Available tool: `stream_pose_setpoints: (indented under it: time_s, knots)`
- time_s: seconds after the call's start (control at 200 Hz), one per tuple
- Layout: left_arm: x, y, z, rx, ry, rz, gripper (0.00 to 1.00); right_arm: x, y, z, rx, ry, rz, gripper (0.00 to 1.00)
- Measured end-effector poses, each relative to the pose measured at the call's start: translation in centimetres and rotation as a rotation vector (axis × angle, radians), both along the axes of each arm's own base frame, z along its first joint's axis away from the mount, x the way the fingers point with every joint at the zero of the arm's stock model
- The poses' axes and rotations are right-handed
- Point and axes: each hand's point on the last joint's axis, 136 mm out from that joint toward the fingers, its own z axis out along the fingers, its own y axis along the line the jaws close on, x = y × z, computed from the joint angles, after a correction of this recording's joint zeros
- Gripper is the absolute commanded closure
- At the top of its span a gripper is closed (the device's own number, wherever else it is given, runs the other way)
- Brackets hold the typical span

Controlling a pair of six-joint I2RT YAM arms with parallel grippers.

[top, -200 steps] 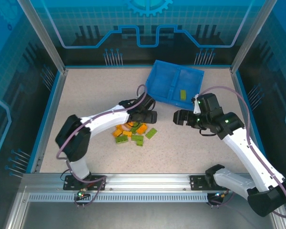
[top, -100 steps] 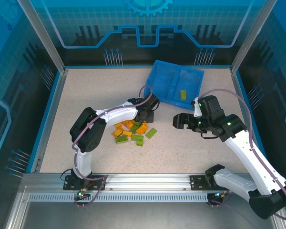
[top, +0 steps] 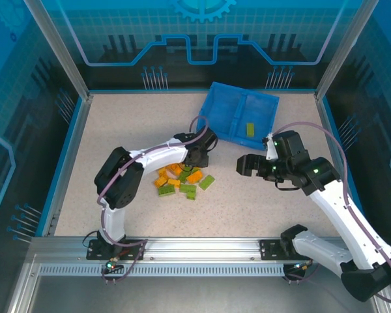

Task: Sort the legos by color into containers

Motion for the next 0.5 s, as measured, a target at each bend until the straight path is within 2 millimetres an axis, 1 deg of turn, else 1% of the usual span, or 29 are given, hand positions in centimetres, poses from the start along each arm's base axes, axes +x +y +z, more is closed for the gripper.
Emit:
stream_pose_setpoints:
  time_s: [0.045, 0.11, 0.14, 0.205, 0.25, 0.285, 0.32, 0.38, 0.445, 0.5]
  knots:
    - [0.6, -0.6, 2.0, -0.021, -0.032, -0.013, 0.8, 0.0, 0.0, 0.5, 0.008, -0.012, -0.004, 0.03]
    - [2.4, -2.2, 5.8, -0.07, -0.114, -0.039, 0.8, 0.0, -0.1, 1.1, 0.017, -0.03, -0.01, 0.03]
    - [3.5, -2.9, 7.9, -0.097, -0.163, -0.05, 0.81, 0.0, -0.1, 1.3, 0.02, -0.036, -0.015, 0.03]
    - [5.6, -4.2, 11.6, -0.145, -0.247, -0.066, 0.81, -0.1, -0.2, 1.6, 0.027, -0.043, -0.021, 0.03]
    - [7.4, -4.9, 13.8, -0.173, -0.301, -0.071, 0.82, -0.2, -0.3, 1.7, 0.03, -0.048, -0.025, 0.03]
    - [8.9, -5.4, 15.0, -0.191, -0.334, -0.068, 0.82, -0.2, -0.3, 1.8, 0.033, -0.05, -0.029, 0.03]
    - [10.5, -5.6, 15.7, -0.201, -0.361, -0.065, 0.82, -0.2, -0.4, 1.9, 0.034, -0.054, -0.034, 0.03]
    - [13.4, -5.8, 15.8, -0.206, -0.393, -0.053, 0.83, -0.3, -0.6, 2.1, 0.037, -0.061, -0.042, 0.03]
    - [16.0, -5.8, 14.3, -0.197, -0.397, -0.053, 0.83, -0.4, -0.7, 2.3, 0.04, -0.072, -0.046, 0.03]
    - [17.7, -5.8, 12.1, -0.179, -0.383, -0.065, 0.82, -0.5, -0.7, 2.5, 0.041, -0.078, -0.047, 0.03]
